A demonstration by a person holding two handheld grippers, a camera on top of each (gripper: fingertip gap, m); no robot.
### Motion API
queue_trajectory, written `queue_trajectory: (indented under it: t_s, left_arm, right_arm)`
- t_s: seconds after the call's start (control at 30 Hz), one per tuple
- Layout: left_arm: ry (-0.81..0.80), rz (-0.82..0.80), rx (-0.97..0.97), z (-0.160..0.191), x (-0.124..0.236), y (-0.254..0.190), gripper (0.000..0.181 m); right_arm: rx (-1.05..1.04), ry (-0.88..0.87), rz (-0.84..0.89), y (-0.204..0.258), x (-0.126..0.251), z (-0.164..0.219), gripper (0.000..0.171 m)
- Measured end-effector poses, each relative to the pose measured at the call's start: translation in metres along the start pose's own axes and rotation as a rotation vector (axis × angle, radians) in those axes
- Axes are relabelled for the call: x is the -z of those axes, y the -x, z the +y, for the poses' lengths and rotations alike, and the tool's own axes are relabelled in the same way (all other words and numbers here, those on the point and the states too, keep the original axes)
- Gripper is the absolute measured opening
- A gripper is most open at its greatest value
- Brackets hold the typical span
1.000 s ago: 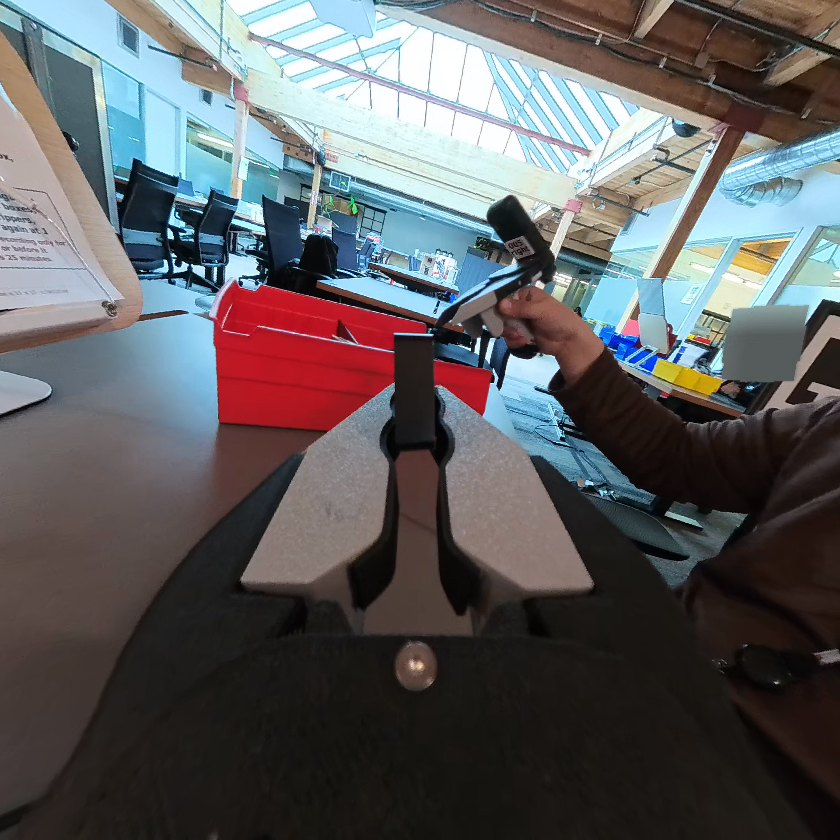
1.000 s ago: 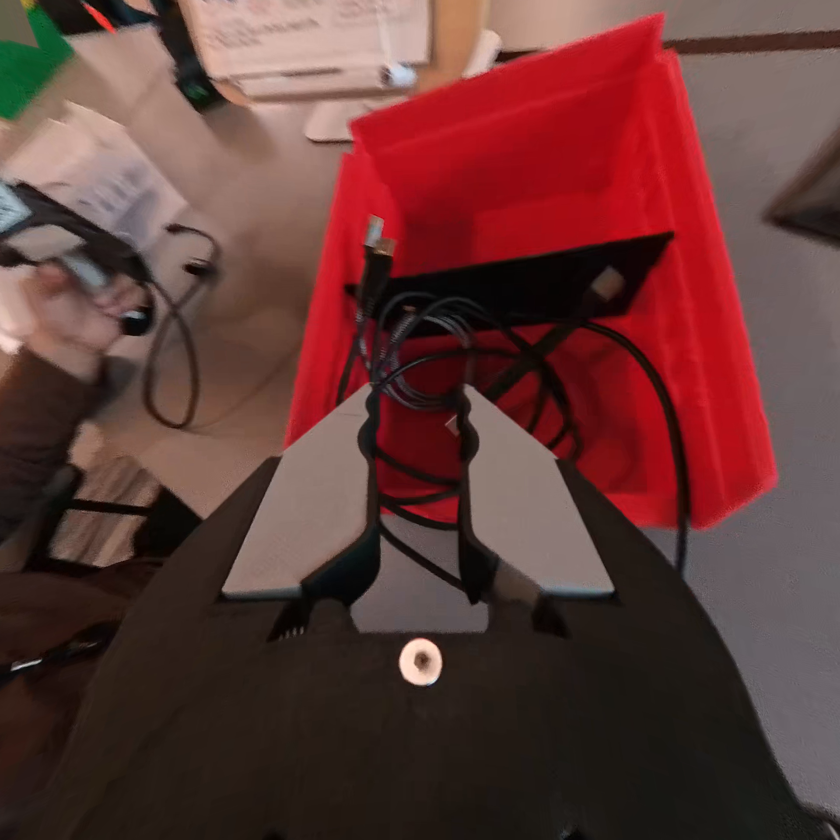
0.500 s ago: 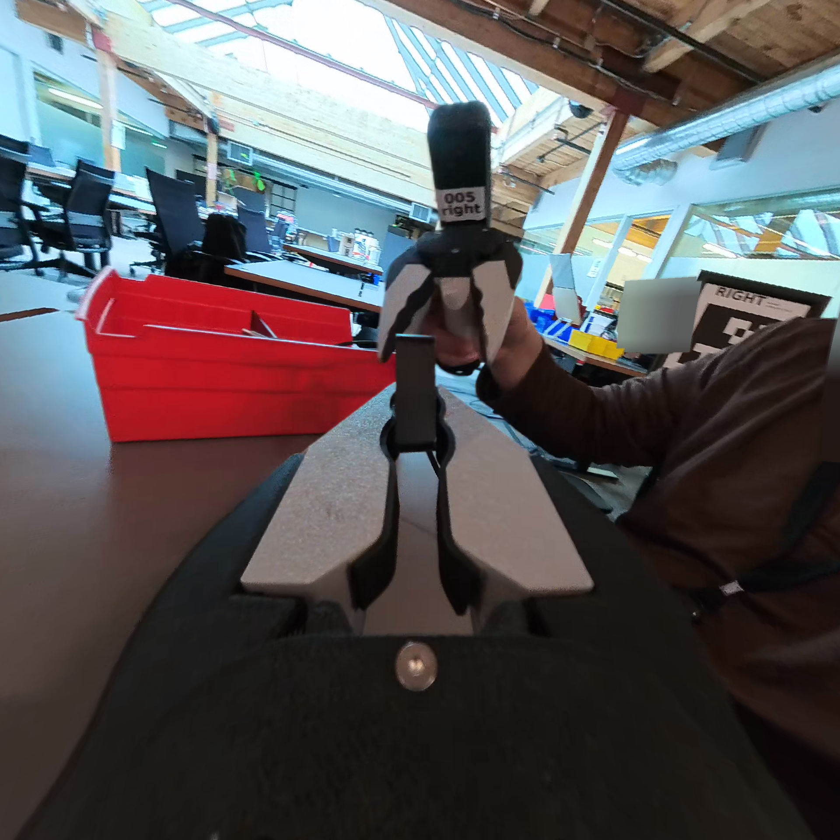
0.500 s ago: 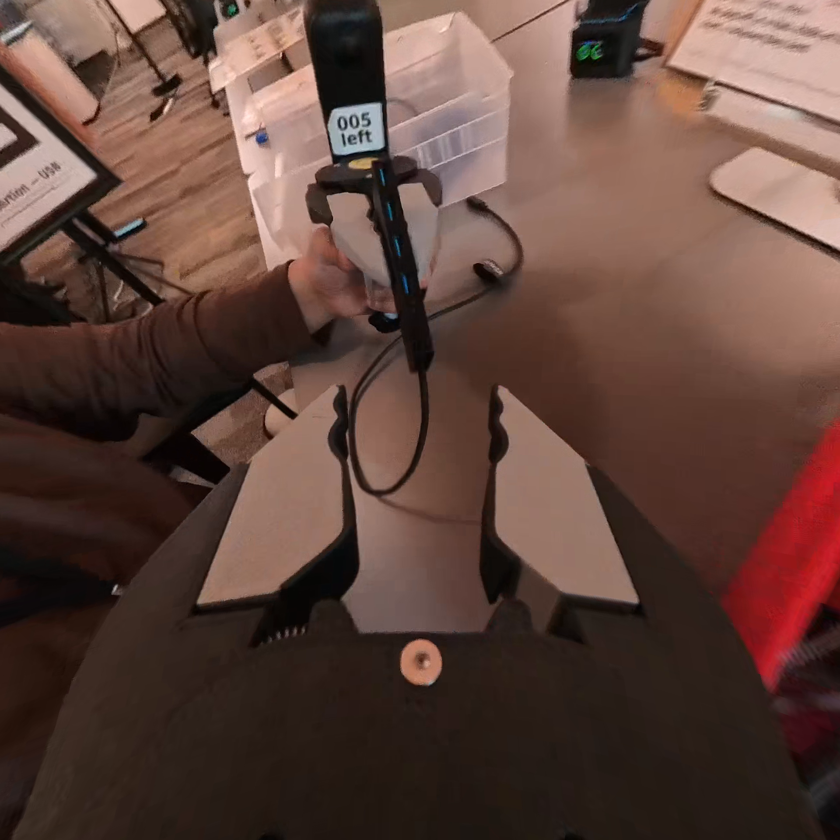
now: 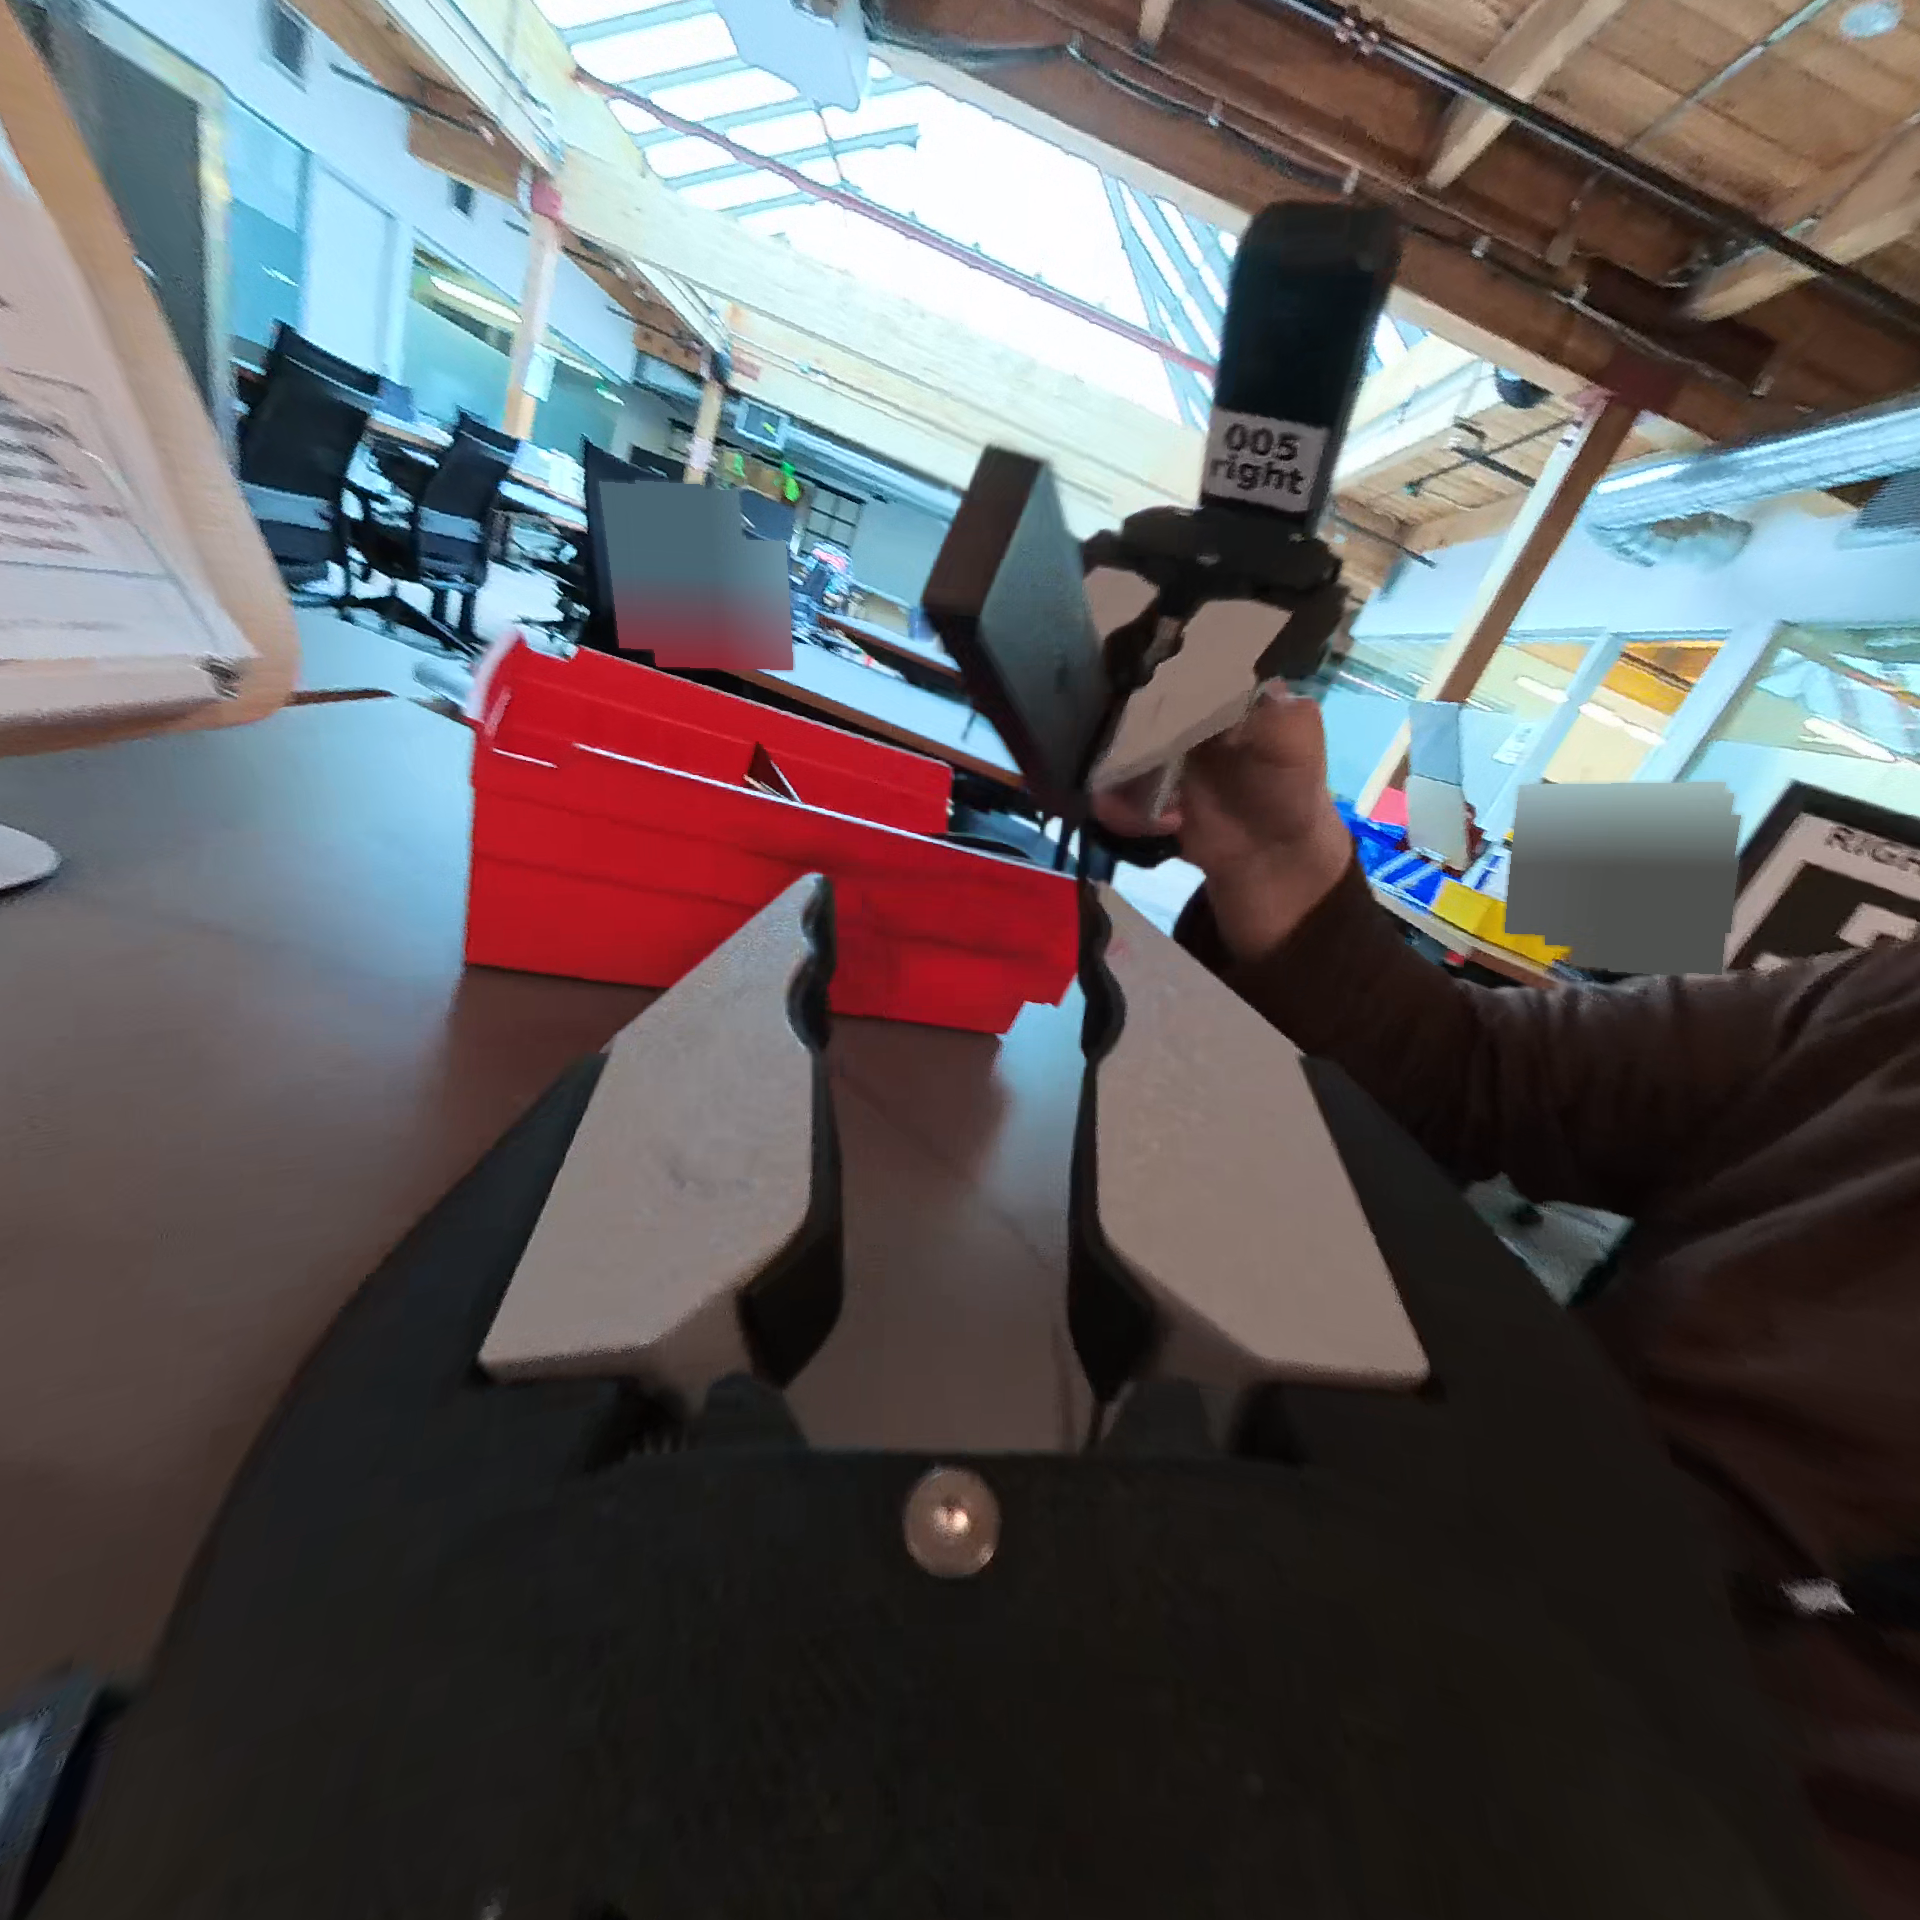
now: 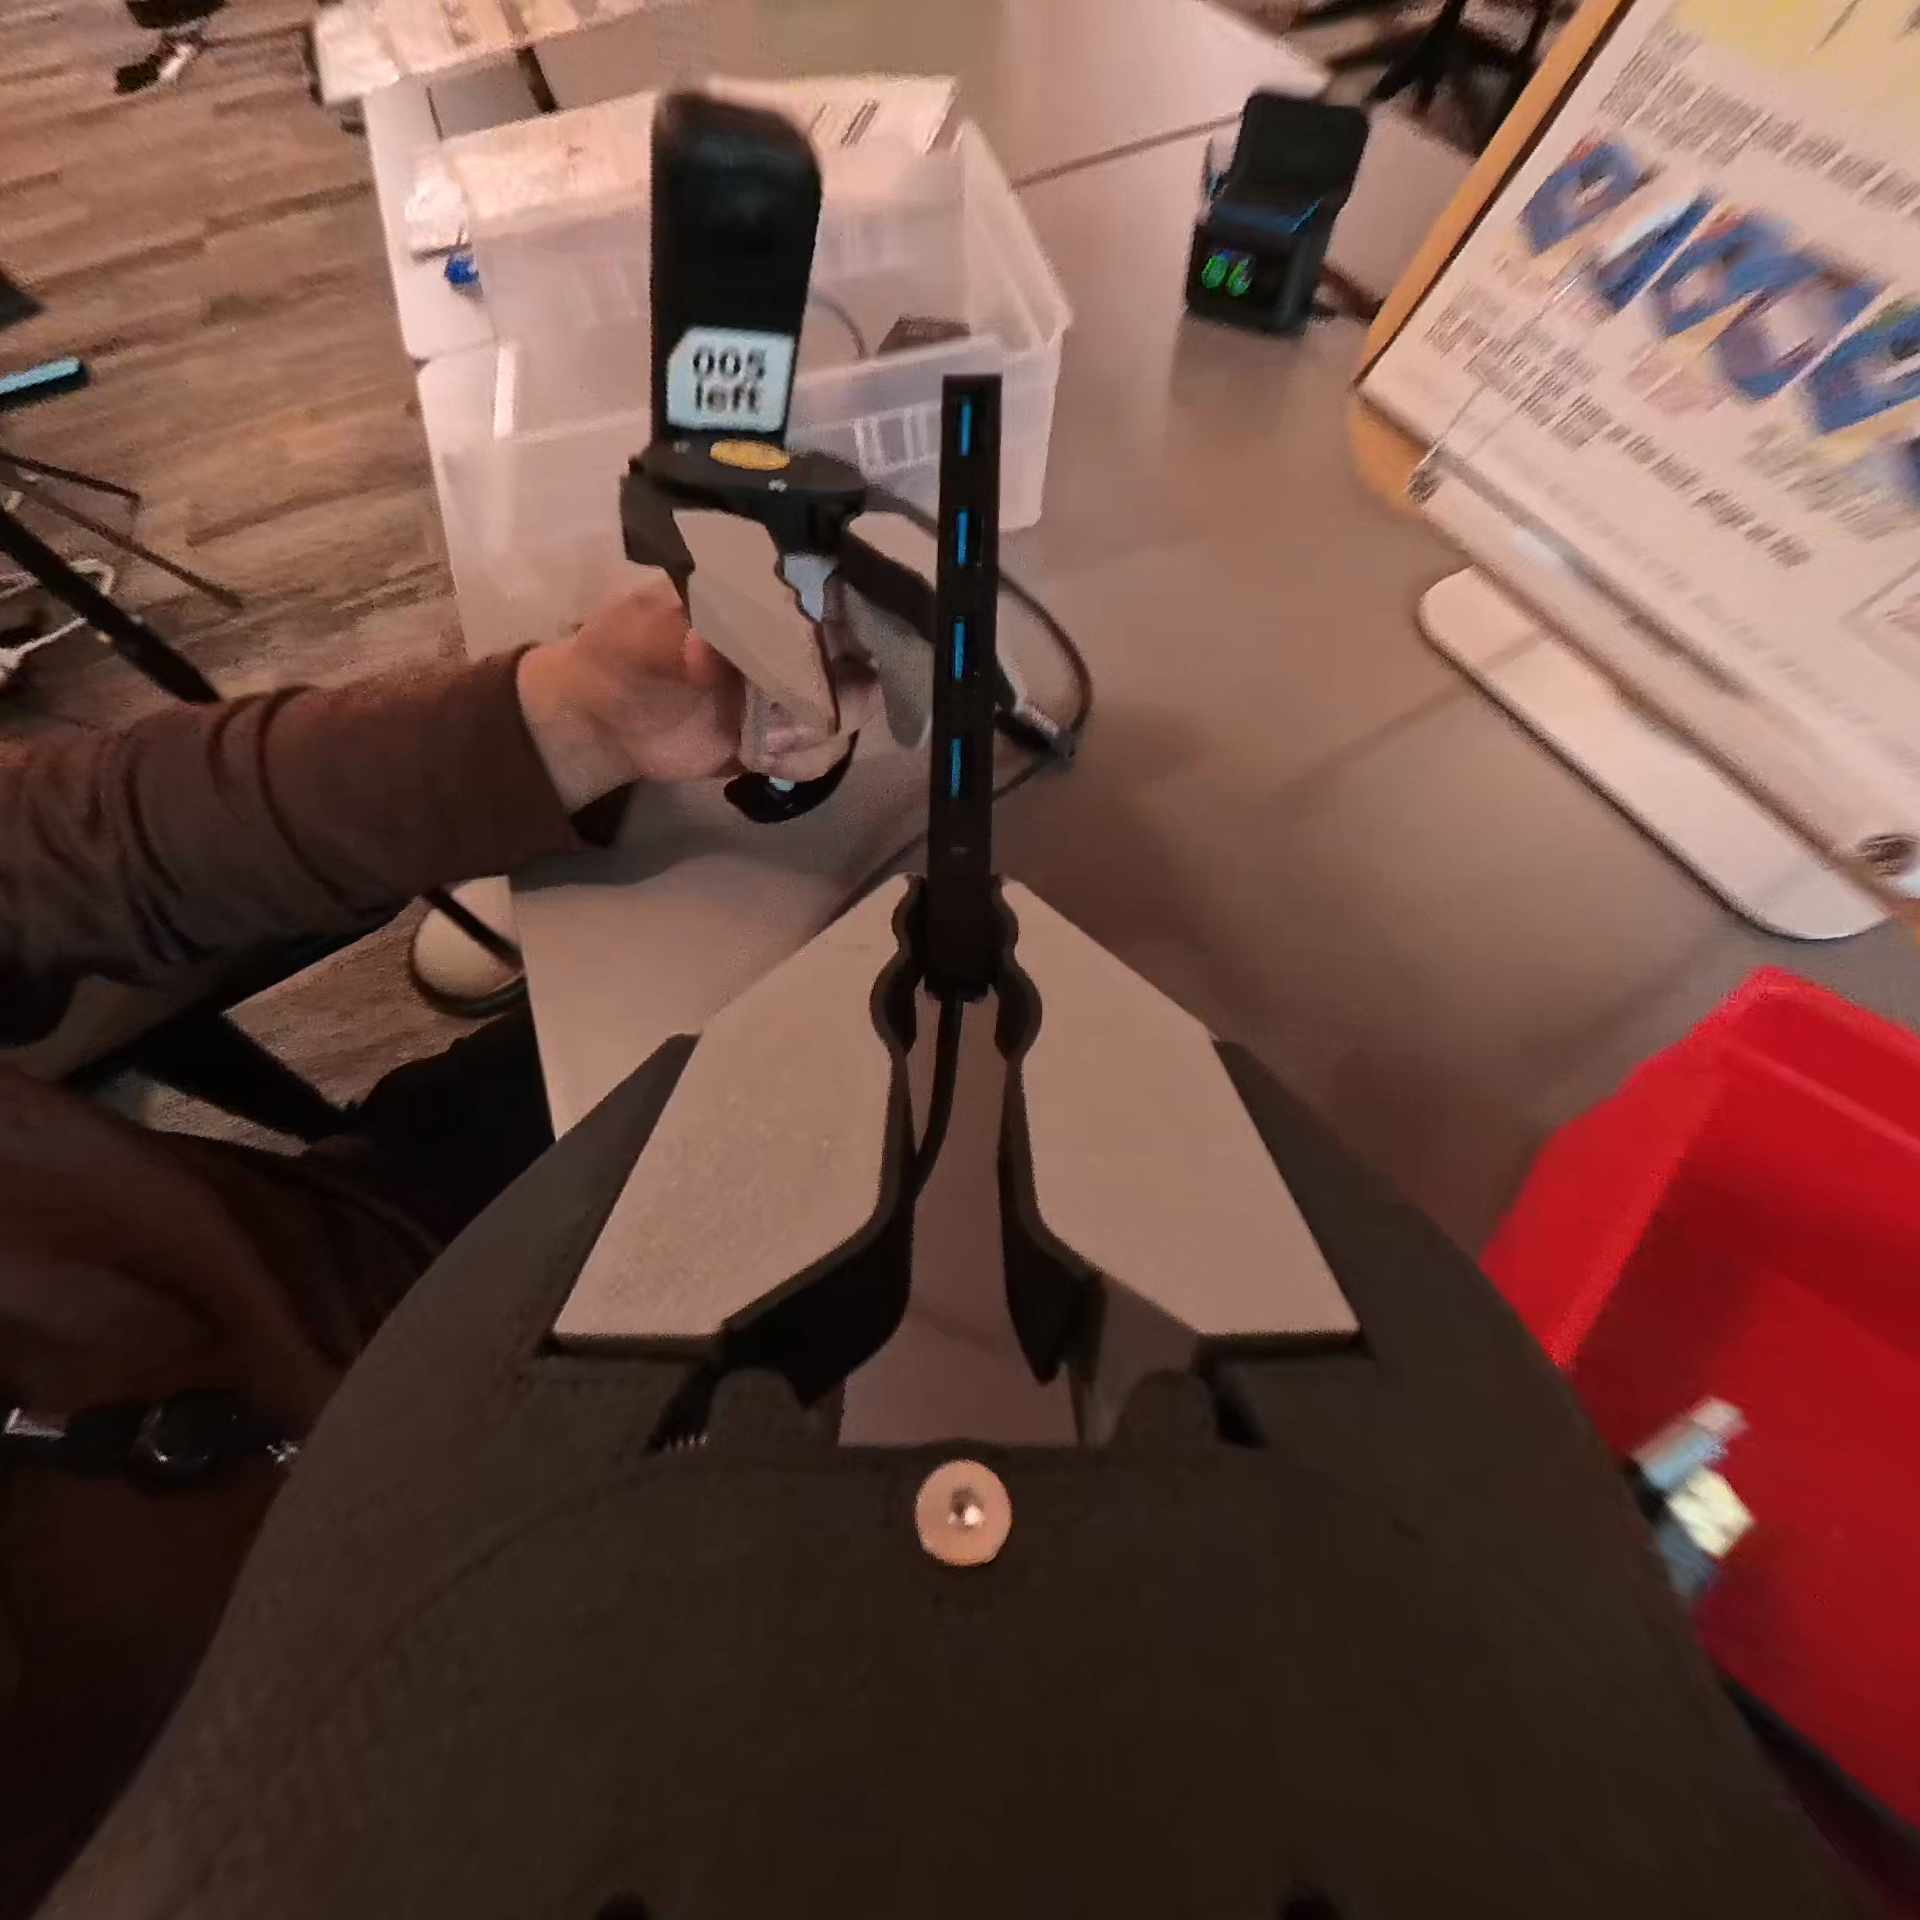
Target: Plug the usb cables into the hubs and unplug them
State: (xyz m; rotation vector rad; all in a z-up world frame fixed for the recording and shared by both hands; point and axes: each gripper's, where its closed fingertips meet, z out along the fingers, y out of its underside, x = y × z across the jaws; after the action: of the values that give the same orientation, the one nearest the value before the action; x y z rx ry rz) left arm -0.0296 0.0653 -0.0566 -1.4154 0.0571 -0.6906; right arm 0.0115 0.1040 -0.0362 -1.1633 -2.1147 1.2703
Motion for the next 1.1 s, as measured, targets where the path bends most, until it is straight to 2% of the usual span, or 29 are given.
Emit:
queue_trajectory:
  t_s: [0.17, 0.33, 0.5, 0.6, 0.67, 0.77, 0.93, 1.1]
  left_arm:
    - [-0.082, -0.069, -0.016, -0.017, 0.015, 0.009, 0.045]
    - [-0.074, -0.118, -0.041, -0.017, 0.019, 0.016, 0.047]
    - [-0.043, -0.103, -0.053, -0.012, 0.014, 0.013, 0.045]
    - [-0.025, -0.09, -0.04, -0.009, 0.011, 0.013, 0.045]
    - [-0.02, -0.089, -0.042, -0.008, 0.01, 0.012, 0.043]
    - [-0.038, -0.084, -0.038, -0.012, 0.012, 0.01, 0.041]
    - [-0.068, -0.045, 0.0, -0.015, 0.013, 0.006, 0.038]
    - [-0.019, -0.054, -0.012, -0.006, 0.009, 0.006, 0.038]
  right_arm:
    - [0.119, -0.017, 0.205, -0.031, 0.056, -0.058, 0.008]
    - [0.169, -0.095, 0.43, -0.071, 0.129, -0.152, 0.007]
    - [0.267, -0.197, 0.855, -0.112, 0.235, -0.267, 0.007]
    - [0.306, -0.354, 1.1, -0.106, 0.313, -0.334, 0.007]
    - [0.323, -0.451, 1.227, -0.093, 0.361, -0.364, 0.007]
    - [0.332, -0.422, 1.318, -0.092, 0.392, -0.372, 0.007]
    - [0.3, -0.242, 1.353, -0.133, 0.375, -0.338, 0.007]
    - [0.214, -0.162, 1.39, -0.171, 0.374, -0.317, 0.007]
